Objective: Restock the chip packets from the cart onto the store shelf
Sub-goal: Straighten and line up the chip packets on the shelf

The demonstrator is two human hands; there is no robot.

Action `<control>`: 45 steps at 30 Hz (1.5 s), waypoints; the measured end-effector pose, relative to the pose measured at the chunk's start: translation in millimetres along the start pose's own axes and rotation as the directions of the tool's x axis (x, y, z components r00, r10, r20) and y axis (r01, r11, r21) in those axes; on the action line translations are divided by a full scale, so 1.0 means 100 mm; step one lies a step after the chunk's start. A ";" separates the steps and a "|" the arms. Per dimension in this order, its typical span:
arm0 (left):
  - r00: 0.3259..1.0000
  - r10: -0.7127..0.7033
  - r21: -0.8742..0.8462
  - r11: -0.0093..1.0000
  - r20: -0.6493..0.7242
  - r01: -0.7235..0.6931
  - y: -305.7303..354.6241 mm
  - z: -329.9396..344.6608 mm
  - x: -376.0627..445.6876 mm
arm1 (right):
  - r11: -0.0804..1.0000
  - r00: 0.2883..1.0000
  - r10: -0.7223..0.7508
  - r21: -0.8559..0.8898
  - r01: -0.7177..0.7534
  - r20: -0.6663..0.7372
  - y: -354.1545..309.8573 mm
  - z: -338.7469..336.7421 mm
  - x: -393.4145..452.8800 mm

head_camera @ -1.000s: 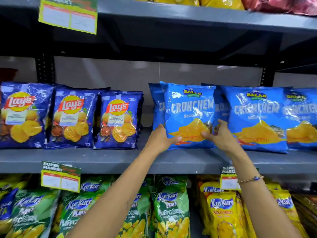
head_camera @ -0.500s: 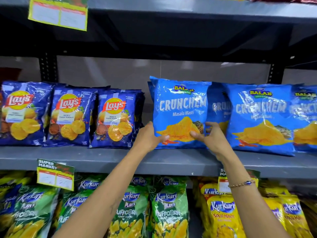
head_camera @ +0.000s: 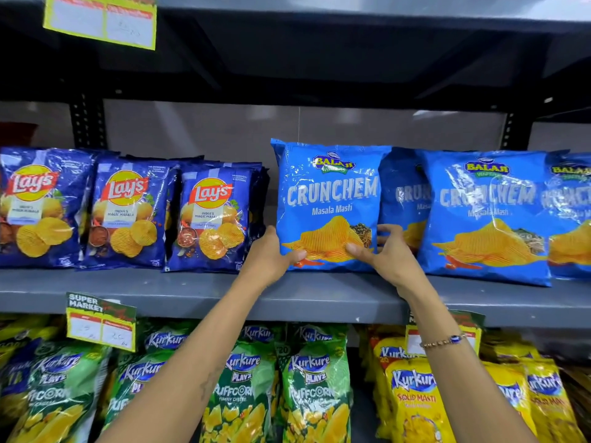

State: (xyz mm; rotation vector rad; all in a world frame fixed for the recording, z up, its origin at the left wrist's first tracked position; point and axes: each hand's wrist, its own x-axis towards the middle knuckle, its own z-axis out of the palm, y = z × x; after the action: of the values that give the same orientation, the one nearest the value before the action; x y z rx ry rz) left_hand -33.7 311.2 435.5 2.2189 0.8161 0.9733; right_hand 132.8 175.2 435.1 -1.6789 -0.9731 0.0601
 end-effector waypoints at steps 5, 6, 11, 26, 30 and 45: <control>0.873 0.288 0.312 0.935 -0.393 -0.167 0.22 0.05 -0.24 | 0.998 0.991 -0.062 0.016 0.064 -0.115 -0.08 -0.22 -0.11; 0.839 0.341 0.300 0.927 -0.425 -0.225 0.32 0.09 -0.27 | 0.996 0.986 -0.082 0.024 0.086 -0.147 -0.09 -0.31 -0.13; 0.869 0.463 0.015 0.884 -0.175 -0.468 0.89 0.49 -0.30 | 0.982 0.884 -0.187 -0.109 0.155 -0.428 0.01 -1.04 -0.20; 0.908 0.166 -0.112 0.985 0.386 -0.132 1.54 1.55 0.07 | 0.979 0.935 0.158 -0.074 -0.191 -0.317 0.84 -2.02 -0.11; 0.947 0.170 -0.104 0.984 0.271 -0.147 1.50 1.58 0.07 | 0.986 0.944 0.139 -0.052 -0.161 -0.301 0.84 -2.04 -0.07; 0.973 0.197 0.101 0.973 0.117 -0.209 1.27 1.51 0.03 | 0.995 0.980 0.094 0.033 -0.090 -0.174 0.86 -1.80 0.13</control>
State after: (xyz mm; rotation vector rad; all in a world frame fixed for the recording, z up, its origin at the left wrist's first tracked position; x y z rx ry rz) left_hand 123.6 191.9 440.1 2.4674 0.6179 0.9122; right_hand 280.1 40.1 434.5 -1.6753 -0.7602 -0.0141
